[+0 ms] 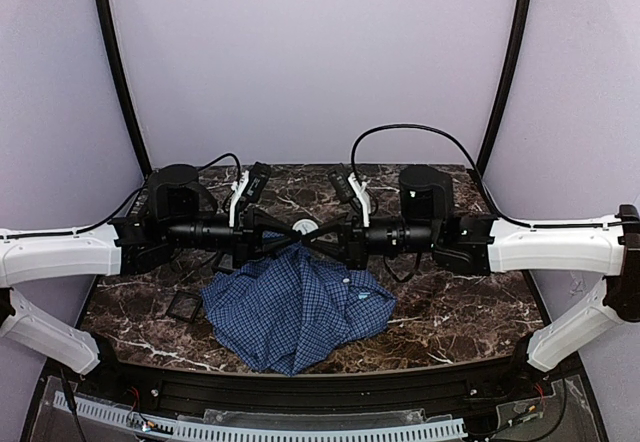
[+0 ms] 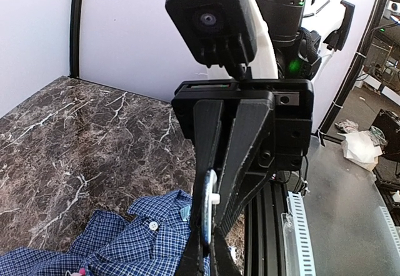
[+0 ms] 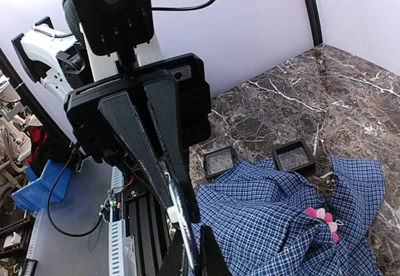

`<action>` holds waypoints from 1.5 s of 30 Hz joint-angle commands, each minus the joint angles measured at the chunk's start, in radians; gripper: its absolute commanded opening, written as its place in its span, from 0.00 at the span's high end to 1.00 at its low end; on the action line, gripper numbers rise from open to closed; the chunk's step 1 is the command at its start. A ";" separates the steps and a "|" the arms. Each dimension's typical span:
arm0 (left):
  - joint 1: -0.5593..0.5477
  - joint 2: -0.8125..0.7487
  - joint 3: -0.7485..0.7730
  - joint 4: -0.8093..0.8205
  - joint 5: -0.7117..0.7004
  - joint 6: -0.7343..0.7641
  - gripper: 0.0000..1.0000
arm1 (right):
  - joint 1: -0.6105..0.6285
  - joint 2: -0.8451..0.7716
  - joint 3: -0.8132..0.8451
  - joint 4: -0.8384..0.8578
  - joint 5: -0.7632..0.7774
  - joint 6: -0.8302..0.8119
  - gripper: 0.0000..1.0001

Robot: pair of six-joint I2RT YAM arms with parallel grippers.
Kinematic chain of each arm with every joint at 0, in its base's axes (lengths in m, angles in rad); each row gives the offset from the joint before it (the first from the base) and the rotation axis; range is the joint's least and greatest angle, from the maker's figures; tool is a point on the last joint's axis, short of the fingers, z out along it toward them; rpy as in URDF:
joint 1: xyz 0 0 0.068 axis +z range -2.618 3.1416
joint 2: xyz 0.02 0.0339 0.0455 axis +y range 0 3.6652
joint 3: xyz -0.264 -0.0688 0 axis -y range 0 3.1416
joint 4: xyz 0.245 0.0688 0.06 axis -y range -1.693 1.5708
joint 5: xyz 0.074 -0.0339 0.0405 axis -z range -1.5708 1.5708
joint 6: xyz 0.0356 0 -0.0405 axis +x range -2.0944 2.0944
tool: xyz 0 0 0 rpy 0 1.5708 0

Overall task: Remove the brooch from the garment
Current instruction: Close the brooch securely, then adjust the crumpled clothing at the center of the board.

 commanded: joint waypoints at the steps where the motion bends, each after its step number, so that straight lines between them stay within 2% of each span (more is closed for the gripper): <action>1: -0.039 -0.055 -0.021 0.012 0.106 0.007 0.99 | -0.083 -0.018 -0.033 0.054 0.170 0.064 0.97; 10: -0.039 -0.069 -0.031 0.028 0.076 -0.010 0.99 | -0.108 -0.056 -0.076 0.078 0.179 0.090 0.97; 16: -0.039 -0.070 -0.032 0.032 0.061 -0.020 0.99 | -0.108 -0.065 -0.079 0.089 0.133 0.048 0.95; 19: -0.040 -0.064 -0.029 0.028 0.044 -0.023 0.99 | -0.107 -0.070 -0.075 0.094 0.001 -0.010 0.78; 23: -0.039 -0.056 -0.025 0.023 0.007 -0.028 0.99 | -0.092 -0.101 -0.073 0.067 -0.124 -0.085 0.45; 26: -0.037 -0.052 -0.025 0.019 -0.037 -0.031 0.99 | -0.078 -0.152 -0.097 0.046 -0.098 -0.133 0.26; 30: -0.022 -0.046 -0.033 0.022 -0.084 -0.048 0.99 | -0.066 -0.202 -0.143 0.036 0.021 -0.165 0.14; 33: 0.001 -0.053 -0.053 0.023 -0.147 -0.062 0.99 | -0.057 -0.204 -0.167 0.022 0.171 -0.159 0.11; 37: 0.041 -0.078 -0.112 0.048 -0.243 -0.093 0.99 | -0.039 -0.119 -0.140 -0.062 0.334 -0.138 0.12; 45: 0.139 -0.110 -0.225 0.054 -0.364 -0.137 0.99 | 0.042 0.092 -0.083 -0.056 0.349 -0.146 0.13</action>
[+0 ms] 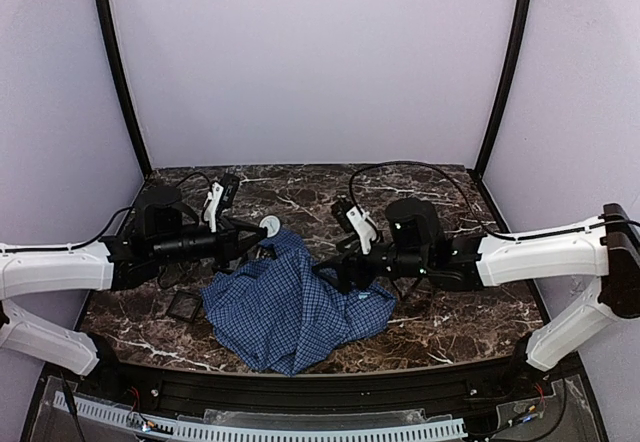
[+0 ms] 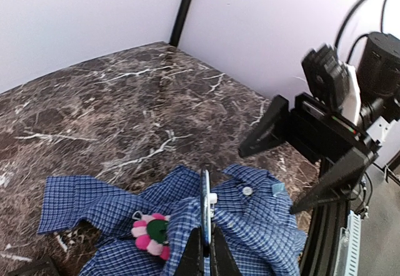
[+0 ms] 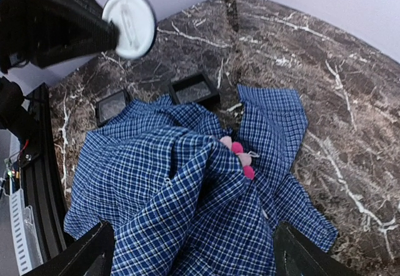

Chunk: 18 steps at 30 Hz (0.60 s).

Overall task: Remove the brooch from the garment
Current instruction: Adjust the crumpled clothing at the center of the board.

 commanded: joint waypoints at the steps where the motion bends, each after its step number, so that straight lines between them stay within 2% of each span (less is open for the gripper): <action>1: 0.042 -0.037 -0.049 0.005 -0.118 -0.032 0.99 | 0.040 0.100 0.061 -0.008 0.031 -0.004 0.14; 5: 0.056 -0.058 -0.069 -0.032 -0.199 -0.026 0.99 | 0.050 0.188 0.106 0.006 -0.028 0.010 0.17; 7: 0.060 -0.067 -0.072 -0.059 -0.250 -0.018 0.99 | 0.050 0.232 0.135 -0.007 -0.052 0.027 0.24; 8: 0.061 -0.071 -0.073 -0.068 -0.268 -0.011 0.99 | 0.051 0.254 0.152 -0.020 -0.068 0.030 0.34; 12: 0.075 -0.091 -0.099 -0.093 -0.341 -0.009 0.99 | 0.050 0.283 0.172 -0.022 -0.110 0.048 0.88; 13: 0.077 -0.094 -0.106 -0.101 -0.367 -0.010 0.99 | 0.047 0.274 0.170 -0.026 -0.094 0.049 0.97; 14: 0.080 -0.096 -0.110 -0.106 -0.380 -0.010 0.99 | 0.041 0.261 0.167 -0.034 -0.070 0.050 1.00; 18: 0.081 -0.076 -0.106 -0.151 -0.487 -0.006 0.99 | -0.012 0.134 0.139 -0.080 0.098 0.035 1.00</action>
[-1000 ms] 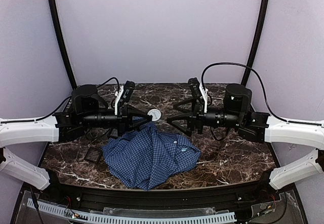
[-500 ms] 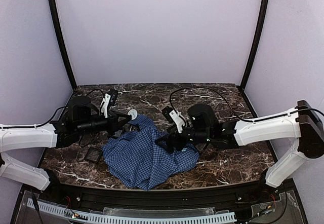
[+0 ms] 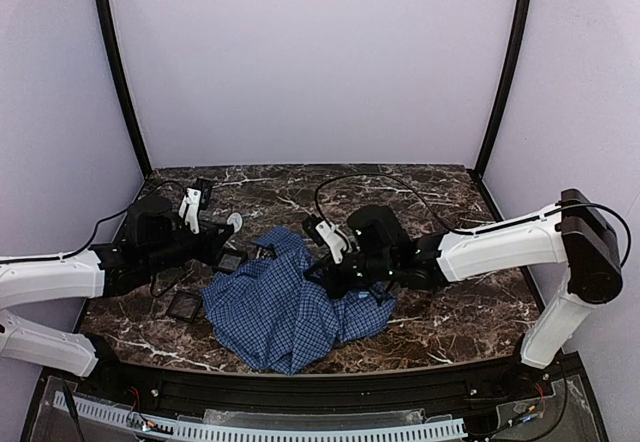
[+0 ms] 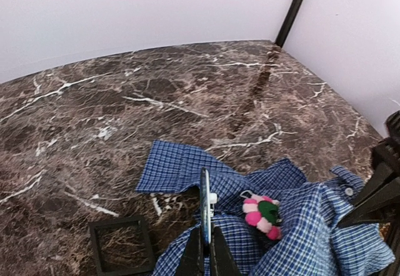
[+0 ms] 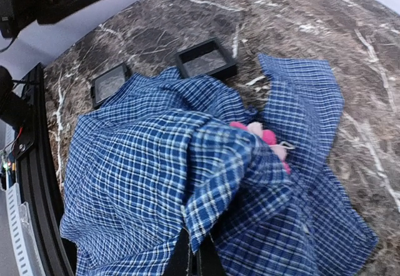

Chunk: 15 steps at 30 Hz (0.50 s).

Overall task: Remove the brooch from the garment
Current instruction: Adjust the crumpled clothing at the center of the board.

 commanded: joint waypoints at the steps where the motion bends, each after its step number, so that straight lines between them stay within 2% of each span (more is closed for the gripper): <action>1: 0.007 0.008 -0.011 -0.088 -0.159 0.016 0.99 | -0.073 -0.170 -0.020 -0.035 0.170 -0.007 1.00; 4: 0.007 0.054 0.008 -0.125 -0.237 0.022 0.99 | -0.161 -0.322 -0.055 -0.054 0.251 -0.016 1.00; 9: 0.007 0.127 0.037 -0.153 -0.268 0.032 0.99 | -0.296 -0.519 -0.105 -0.038 0.305 -0.005 1.00; 15: 0.008 0.215 0.093 -0.224 -0.298 0.036 0.99 | -0.321 -0.516 -0.125 -0.055 0.310 0.008 1.00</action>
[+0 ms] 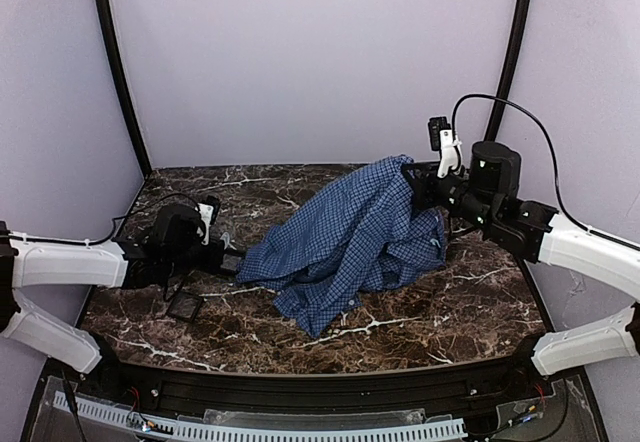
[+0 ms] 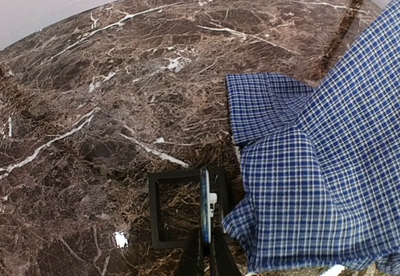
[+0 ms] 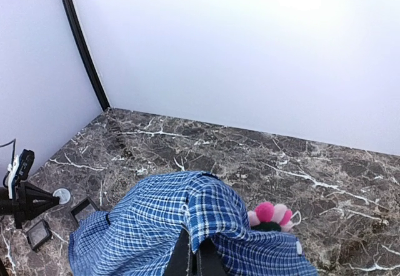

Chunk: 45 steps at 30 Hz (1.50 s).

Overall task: Remove the brooch from the garment
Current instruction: Adjust the crumpled clothing at the center of the board, then place the brooch in the brooch box.

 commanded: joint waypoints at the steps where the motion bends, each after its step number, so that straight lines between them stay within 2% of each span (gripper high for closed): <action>1: 0.007 0.047 0.057 -0.073 -0.052 0.014 0.99 | -0.004 0.044 -0.048 -0.008 0.026 0.018 1.00; 7: 0.007 0.115 0.106 -0.146 -0.146 0.013 0.99 | -0.005 0.070 -0.067 0.012 -0.011 0.035 1.00; 25: 0.007 0.314 0.226 -0.203 -0.243 0.037 0.99 | -0.004 0.077 -0.073 0.015 -0.040 0.039 1.00; 40: 0.007 0.367 0.256 -0.229 -0.197 0.047 0.94 | -0.003 0.091 -0.062 0.014 -0.054 0.036 1.00; 45: 0.007 0.372 0.263 -0.239 -0.186 0.050 0.88 | -0.004 0.091 -0.062 0.012 -0.050 0.032 1.00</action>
